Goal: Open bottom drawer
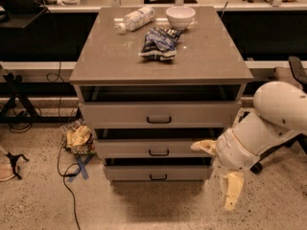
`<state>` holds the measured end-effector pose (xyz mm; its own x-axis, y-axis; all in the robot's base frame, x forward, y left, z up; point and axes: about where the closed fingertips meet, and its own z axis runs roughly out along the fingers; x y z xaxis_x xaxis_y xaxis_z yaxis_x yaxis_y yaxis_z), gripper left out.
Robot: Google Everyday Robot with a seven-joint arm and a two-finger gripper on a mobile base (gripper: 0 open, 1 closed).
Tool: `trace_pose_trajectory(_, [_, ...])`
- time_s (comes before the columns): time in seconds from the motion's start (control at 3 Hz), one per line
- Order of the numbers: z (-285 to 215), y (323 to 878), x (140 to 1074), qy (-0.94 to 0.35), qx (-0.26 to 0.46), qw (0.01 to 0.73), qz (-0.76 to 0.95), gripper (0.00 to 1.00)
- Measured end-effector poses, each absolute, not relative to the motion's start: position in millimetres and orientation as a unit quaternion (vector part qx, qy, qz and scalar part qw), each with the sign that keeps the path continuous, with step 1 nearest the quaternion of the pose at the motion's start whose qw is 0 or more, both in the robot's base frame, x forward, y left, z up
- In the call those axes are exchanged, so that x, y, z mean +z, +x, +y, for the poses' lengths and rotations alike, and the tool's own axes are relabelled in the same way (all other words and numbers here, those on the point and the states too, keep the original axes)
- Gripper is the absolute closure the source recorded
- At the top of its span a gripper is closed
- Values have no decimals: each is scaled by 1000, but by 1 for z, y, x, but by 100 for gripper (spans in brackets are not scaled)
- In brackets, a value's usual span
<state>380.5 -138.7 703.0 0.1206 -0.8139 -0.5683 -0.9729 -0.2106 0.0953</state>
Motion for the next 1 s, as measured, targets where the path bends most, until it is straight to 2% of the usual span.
trace_pose_trajectory(0.67, [-139,437,534,-732,208,142,633,0])
trace_pose_trajectory(1.0, [-139,437,534,-732,208,142,633,0])
